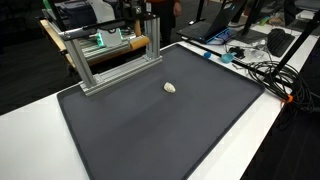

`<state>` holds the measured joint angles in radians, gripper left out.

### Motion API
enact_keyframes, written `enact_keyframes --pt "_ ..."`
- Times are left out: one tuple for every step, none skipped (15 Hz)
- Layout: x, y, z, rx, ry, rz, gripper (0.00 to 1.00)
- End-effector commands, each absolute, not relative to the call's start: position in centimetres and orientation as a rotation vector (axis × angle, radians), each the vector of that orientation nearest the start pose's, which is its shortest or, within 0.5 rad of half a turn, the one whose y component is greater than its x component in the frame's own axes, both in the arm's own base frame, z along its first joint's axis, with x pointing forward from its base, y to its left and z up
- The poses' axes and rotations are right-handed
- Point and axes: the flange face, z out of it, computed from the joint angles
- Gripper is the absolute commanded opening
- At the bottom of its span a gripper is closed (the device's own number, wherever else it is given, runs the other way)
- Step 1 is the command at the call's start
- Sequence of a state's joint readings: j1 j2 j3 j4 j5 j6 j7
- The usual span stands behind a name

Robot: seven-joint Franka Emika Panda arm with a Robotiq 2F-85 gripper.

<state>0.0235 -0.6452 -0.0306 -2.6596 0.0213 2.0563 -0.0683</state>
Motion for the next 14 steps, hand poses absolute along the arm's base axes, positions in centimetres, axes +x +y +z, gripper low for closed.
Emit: enact_keyframes --pt "35.2 0.1 44.3 -3.048 -0.171 -0.011 0.40" --pt "35.3 -0.1 44.4 -3.049 -0.170 -0.015 0.34" --pt "35.4 -0.3 44.4 -3.049 -0.174 -0.015 0.27" --pt "35.5 -0.5 44.4 -3.050 -0.170 -0.010 0.22" --pt "35.5 -0.5 44.3 -3.050 -0.173 0.000 0.22" --pt "35.6 -0.4 44.4 -3.051 -0.171 -0.001 0.22" --pt "35.7 -0.4 44.4 -3.052 -0.161 -0.005 0.22" --pt "35.7 -0.3 44.4 -3.054 -0.154 -0.009 0.22" --pt "35.8 -0.4 44.5 -3.059 -0.122 -0.014 0.22" --pt "36.0 -0.5 45.3 -3.057 -0.056 -0.038 0.22" --pt "36.1 -0.7 46.1 -3.054 0.002 -0.081 0.22" --pt "36.5 -0.9 47.4 -3.046 0.069 -0.149 0.22" --pt "37.0 -1.0 48.4 -3.038 0.103 -0.178 0.22" --pt "37.8 -1.0 49.3 -3.037 0.140 -0.218 0.22"
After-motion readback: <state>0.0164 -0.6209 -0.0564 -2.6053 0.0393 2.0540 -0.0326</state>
